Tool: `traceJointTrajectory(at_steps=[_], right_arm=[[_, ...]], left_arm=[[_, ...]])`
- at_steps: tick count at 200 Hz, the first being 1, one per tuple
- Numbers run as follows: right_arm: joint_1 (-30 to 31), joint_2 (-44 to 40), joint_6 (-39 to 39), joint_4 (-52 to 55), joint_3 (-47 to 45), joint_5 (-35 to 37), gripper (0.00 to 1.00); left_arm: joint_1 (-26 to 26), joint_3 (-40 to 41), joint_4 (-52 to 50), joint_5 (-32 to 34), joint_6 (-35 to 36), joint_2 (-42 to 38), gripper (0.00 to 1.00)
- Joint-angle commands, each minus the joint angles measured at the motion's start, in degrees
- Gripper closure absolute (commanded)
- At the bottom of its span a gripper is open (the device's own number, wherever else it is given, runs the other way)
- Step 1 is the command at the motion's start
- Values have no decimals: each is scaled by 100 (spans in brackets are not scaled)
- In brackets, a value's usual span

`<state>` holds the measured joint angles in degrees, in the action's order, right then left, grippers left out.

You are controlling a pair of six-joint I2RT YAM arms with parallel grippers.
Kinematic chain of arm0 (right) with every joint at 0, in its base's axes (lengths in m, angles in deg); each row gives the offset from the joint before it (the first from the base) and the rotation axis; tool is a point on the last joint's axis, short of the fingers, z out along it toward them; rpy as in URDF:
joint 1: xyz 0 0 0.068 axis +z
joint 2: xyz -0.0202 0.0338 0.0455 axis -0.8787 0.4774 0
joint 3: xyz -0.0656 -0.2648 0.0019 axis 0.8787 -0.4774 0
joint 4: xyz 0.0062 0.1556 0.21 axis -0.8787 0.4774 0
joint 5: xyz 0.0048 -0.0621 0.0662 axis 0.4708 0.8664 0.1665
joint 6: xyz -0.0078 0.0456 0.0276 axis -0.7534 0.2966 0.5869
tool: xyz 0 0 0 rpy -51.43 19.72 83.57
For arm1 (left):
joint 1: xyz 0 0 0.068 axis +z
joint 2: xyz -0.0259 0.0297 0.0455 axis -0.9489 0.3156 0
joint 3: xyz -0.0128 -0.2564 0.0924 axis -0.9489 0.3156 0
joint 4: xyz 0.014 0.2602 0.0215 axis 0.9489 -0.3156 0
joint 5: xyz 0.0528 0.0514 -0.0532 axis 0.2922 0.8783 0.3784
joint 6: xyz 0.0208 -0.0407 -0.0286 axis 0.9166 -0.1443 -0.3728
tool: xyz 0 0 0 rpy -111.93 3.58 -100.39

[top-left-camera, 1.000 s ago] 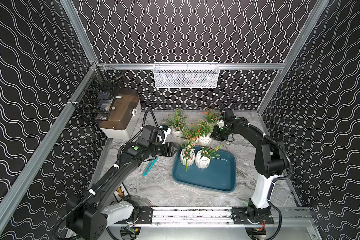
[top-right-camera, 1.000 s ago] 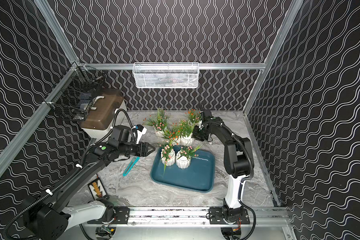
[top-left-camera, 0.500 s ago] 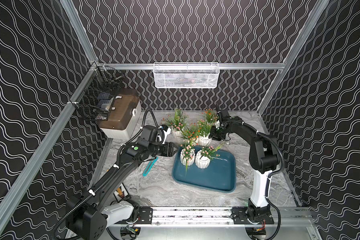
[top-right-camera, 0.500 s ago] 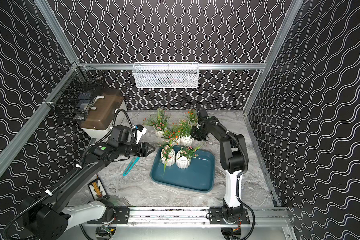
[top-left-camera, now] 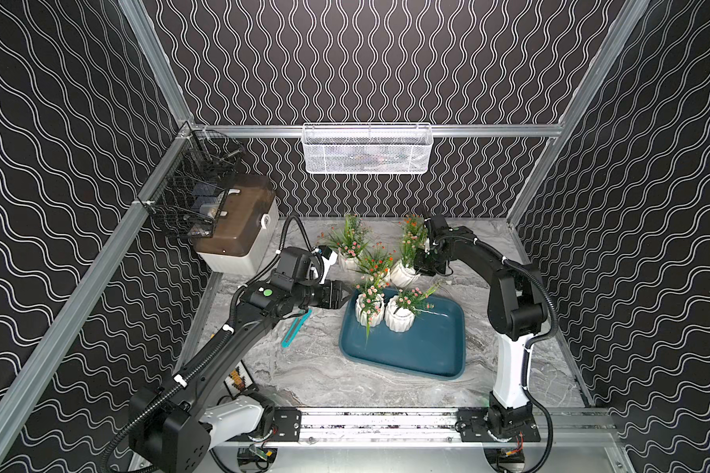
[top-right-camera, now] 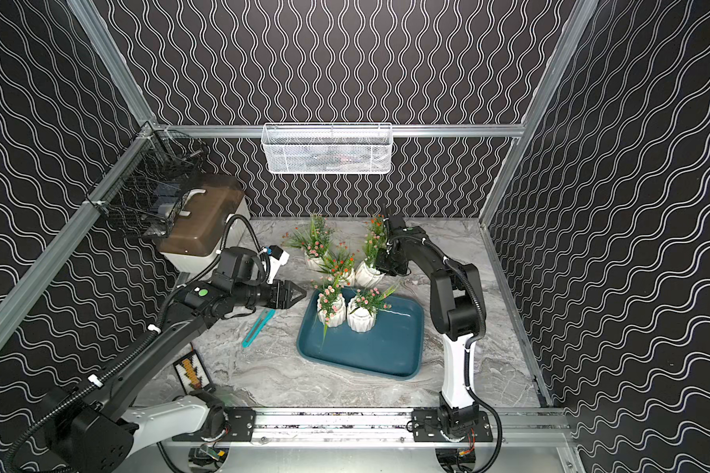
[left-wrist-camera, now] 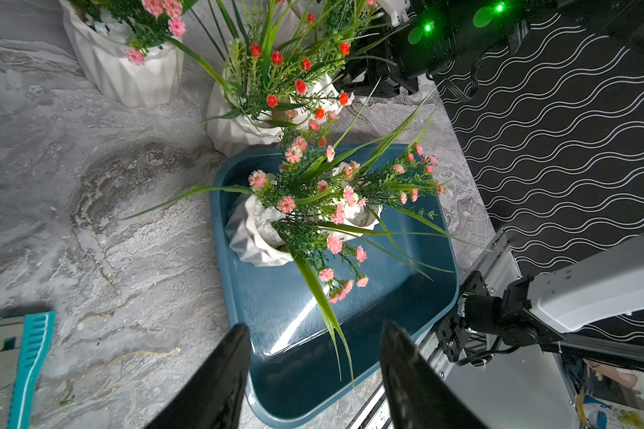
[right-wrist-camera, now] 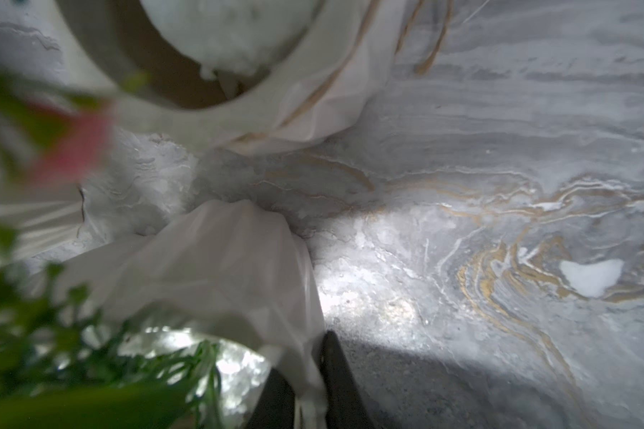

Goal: Put the potted gypsophila into the storage box
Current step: Pick up the baby's breath potted plant from the center of the board, then place the baby's breath potted plant at the storage box.

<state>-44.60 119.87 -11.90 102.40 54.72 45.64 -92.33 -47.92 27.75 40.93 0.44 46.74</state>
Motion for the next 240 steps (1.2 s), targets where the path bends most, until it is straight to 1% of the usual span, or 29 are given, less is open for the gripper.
traceJointTrajectory(at_steps=[1,37,55,59,97,128,148,186,207,240], right_arm=[[12,-133,-44,254,59,54,91],[14,-336,5,301,129,63,96],[14,-401,27,339,167,93,97],[13,-576,27,343,172,104,97],[9,-969,-8,521,201,234,97],[7,-1465,-47,643,147,371,97],[1,-1815,-102,852,132,590,97],[6,-2576,-148,1123,-194,1065,97],[-5,-2996,-98,1181,-466,1270,99],[-19,-3573,39,1293,-839,1552,100]], left_arm=[[22,21,152,-102,0,-35,41],[46,31,160,-122,-18,-31,40],[56,38,170,-130,-26,-9,40],[57,40,169,-131,-27,-4,40],[58,29,152,-157,-18,28,41],[59,48,172,-256,-36,61,40],[58,60,216,-329,-49,39,40],[57,109,335,-467,-99,-29,41],[55,118,370,-565,-126,-6,41],[54,126,428,-655,-105,-7,41]])
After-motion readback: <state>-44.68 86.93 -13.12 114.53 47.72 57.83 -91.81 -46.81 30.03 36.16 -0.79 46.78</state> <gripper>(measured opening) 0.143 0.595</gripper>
